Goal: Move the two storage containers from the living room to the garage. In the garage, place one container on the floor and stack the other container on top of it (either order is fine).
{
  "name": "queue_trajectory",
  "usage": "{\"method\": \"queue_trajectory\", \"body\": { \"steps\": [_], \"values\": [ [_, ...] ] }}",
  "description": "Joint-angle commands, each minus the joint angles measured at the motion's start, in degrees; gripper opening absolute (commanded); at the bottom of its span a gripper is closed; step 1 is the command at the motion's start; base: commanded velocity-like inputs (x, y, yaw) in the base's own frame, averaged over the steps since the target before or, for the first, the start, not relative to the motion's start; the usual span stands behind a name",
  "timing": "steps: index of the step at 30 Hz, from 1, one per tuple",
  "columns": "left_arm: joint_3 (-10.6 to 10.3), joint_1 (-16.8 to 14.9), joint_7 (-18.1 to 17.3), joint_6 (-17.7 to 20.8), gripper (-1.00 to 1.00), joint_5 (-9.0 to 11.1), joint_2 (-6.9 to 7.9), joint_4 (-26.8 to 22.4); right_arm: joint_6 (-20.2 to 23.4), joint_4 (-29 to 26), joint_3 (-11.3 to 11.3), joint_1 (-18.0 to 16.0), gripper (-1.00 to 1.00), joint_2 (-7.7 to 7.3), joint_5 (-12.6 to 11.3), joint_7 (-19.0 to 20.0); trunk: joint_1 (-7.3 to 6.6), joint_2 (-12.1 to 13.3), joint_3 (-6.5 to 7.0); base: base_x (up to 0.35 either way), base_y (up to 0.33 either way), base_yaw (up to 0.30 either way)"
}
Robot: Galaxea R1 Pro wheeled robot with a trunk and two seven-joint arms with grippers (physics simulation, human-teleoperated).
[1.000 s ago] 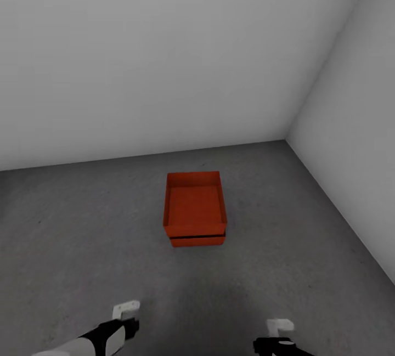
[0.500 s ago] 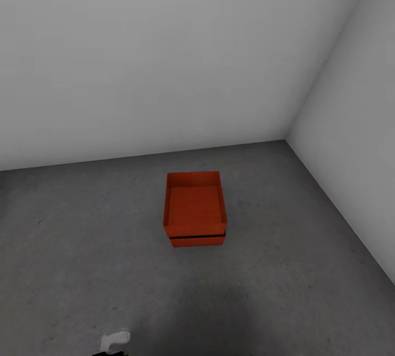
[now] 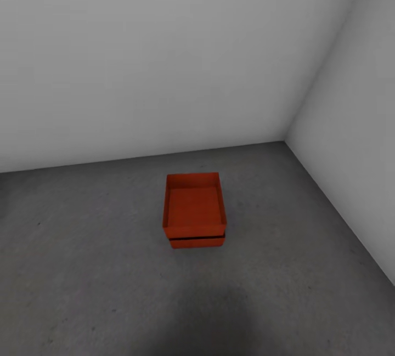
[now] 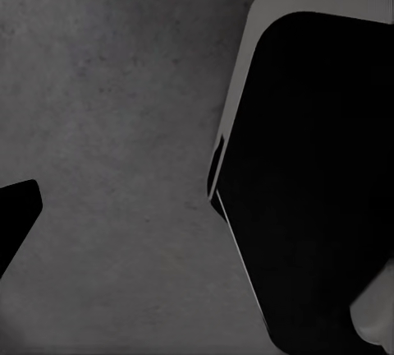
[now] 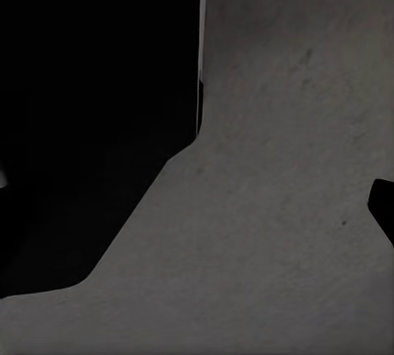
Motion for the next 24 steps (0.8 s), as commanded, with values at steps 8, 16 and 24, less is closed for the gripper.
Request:
{"method": "queue_trajectory", "body": {
  "steps": [8, 16, 24],
  "values": [
    [-0.1, 0.0, 0.1, 0.2, 1.0, 0.3, 0.0, 0.0, -0.4, 0.2, 0.5, 0.0, 1.0, 0.27, -0.5, 0.0, 0.03, -0.1, 0.66, 0.0, 0.0, -0.008],
    [-0.1, 0.0, 0.2, 0.2, 1.0, 0.4, -0.01, 0.0, -0.4, 0.2, 0.5, 0.1, 1.0, 0.24, -0.5, 0.4, 0.03, -0.1, 1.4, 0.0, 0.0, 0.0],
    [-0.1, 0.0, 0.1, 0.2, 1.0, 0.4, -0.03, 0.0, -0.4, 0.2, 0.5, 0.5, 1.0, 0.31, -0.5, 0.6, 0.03, -0.1, 2.14, 0.0, 0.0, 0.0]
  ]
}}
